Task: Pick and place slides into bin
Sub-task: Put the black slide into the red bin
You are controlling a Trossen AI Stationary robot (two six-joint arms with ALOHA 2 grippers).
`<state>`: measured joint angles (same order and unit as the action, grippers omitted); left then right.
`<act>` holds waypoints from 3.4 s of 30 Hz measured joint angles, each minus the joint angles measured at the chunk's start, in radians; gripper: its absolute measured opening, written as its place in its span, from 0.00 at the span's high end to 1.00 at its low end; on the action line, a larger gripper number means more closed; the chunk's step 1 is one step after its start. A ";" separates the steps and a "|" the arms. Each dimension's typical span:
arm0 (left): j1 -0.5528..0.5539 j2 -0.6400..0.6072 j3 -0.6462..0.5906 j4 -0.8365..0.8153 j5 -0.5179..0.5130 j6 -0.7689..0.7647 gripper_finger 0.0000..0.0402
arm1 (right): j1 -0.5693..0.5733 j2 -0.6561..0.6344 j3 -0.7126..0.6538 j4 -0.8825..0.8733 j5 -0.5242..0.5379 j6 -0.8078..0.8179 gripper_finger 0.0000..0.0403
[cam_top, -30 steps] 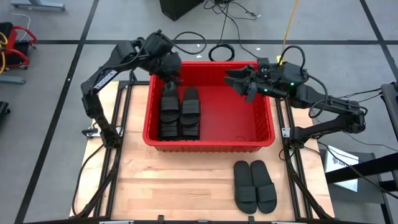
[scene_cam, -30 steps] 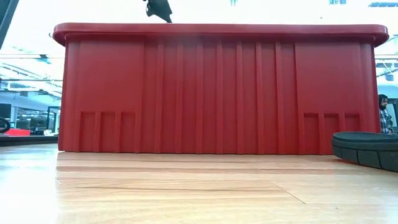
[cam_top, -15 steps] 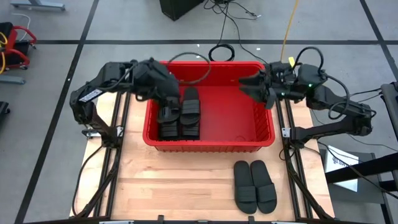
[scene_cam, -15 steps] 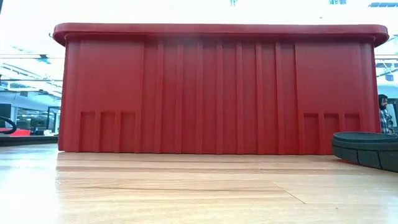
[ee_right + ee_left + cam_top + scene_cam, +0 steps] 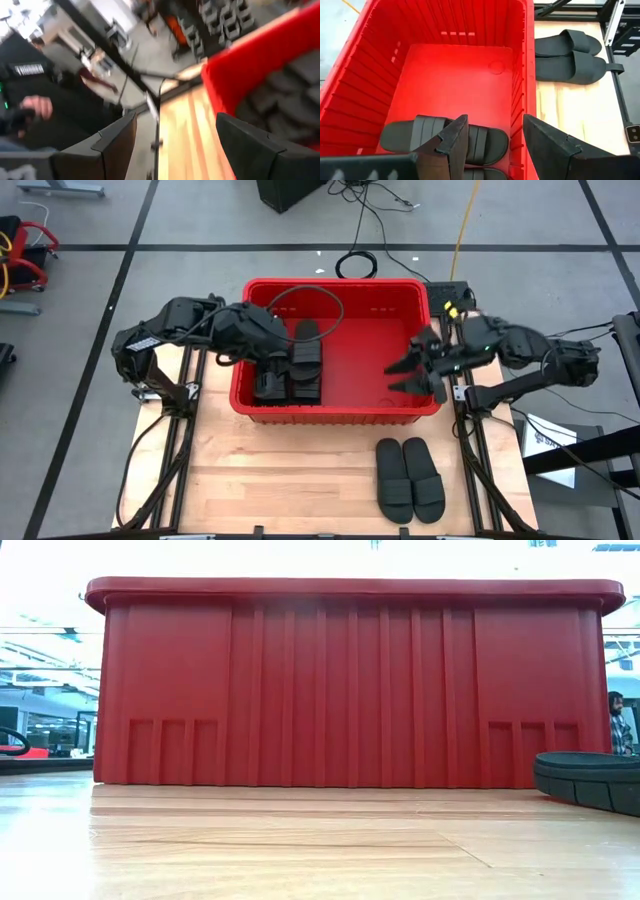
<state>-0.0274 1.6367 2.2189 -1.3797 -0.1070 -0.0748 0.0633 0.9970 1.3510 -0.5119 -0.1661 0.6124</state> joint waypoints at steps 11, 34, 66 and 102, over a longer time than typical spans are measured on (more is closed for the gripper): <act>-0.001 0.000 0.000 -0.001 0.000 -0.022 0.54 | 0.145 0.052 0.000 -0.202 -0.022 0.033 0.34; 0.000 0.000 0.000 -0.004 -0.001 -0.005 0.54 | 0.390 0.213 -0.121 -0.300 0.031 0.101 0.34; 0.000 0.000 0.000 -0.006 -0.001 0.044 0.54 | 0.613 0.248 -0.705 0.339 0.014 0.548 0.34; 0.000 0.000 0.000 -0.008 0.000 0.067 0.54 | 0.592 0.441 -0.704 0.693 0.032 0.572 0.96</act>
<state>-0.0277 1.6371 2.2189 -1.3874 -0.1070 -0.0076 0.6553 1.4379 0.6468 0.1815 -0.1345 1.1847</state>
